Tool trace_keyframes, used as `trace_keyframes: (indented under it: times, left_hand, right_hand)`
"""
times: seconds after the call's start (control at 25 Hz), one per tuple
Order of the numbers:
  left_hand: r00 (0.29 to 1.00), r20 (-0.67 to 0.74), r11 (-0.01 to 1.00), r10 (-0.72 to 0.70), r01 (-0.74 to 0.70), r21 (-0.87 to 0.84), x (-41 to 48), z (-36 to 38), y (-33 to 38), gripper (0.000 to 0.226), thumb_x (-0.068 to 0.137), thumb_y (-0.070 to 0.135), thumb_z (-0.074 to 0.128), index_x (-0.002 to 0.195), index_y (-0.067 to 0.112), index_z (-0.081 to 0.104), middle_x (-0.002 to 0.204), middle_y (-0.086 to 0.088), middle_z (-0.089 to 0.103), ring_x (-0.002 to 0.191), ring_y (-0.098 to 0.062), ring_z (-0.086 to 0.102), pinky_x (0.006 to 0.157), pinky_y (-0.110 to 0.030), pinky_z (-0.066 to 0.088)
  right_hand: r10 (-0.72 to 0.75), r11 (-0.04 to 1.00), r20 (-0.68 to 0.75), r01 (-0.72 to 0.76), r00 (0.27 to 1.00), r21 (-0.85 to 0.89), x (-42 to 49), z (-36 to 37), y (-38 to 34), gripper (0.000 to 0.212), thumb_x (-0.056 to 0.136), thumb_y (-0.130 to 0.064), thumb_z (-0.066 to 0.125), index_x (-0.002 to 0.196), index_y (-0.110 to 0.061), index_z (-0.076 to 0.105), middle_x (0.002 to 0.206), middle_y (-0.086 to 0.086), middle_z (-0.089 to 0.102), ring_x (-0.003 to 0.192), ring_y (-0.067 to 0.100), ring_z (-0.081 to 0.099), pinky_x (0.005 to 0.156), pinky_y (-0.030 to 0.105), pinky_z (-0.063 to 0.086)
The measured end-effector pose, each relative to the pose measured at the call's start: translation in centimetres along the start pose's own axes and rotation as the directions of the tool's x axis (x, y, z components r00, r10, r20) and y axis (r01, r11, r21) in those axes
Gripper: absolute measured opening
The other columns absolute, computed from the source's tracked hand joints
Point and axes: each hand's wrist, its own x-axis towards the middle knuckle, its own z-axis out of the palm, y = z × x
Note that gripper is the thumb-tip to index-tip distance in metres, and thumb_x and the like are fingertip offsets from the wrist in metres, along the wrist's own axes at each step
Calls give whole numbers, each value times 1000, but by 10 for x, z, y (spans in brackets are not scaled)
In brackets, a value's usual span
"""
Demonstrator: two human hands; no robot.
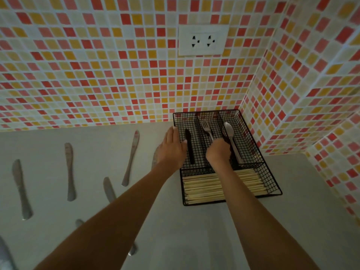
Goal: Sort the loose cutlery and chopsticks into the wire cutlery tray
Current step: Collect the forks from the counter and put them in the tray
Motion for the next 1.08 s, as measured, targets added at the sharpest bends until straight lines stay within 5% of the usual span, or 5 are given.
trace_keyframes:
  times: [0.4,0.6,0.84,1.08]
  left_hand:
    - [1000,1,1000,9,-9,3,6,11,-6,63,101,39,21,152,6,2,161,-8,-1,148,-20,-1,119,-35,8]
    - [1000,4,1000,4,-4,-13,5,12,-5,63,102,38,21,151,5,2,160,-10,-1,148,-22,-1,119,-35,7]
    - [999,39,1000,-4,4,5,7,8,-4,63,102,39,20,151,4,2,160,-12,-1,148,-23,-2,119,-35,5]
    - [997,-69,985,-16,4,-173,-15,-22,1,59,102,30,28,150,2,9,159,-13,9,148,-24,6,119,-32,8]
  right_hand:
    - [-23,997,89,29,996,-72,3,6,7,30,92,-3,52,121,5,52,129,21,46,109,34,56,88,35,49]
    - [1,990,131,17,991,-140,10,11,9,23,91,-7,53,112,1,58,119,20,55,104,36,57,90,48,52]
    - [24,973,177,18,984,-230,12,11,8,24,89,-8,54,112,0,57,124,19,54,117,38,47,98,46,39]
    - [-122,982,-22,117,992,-147,-11,-5,-3,20,92,-11,53,103,2,62,120,22,55,112,39,49,94,46,48]
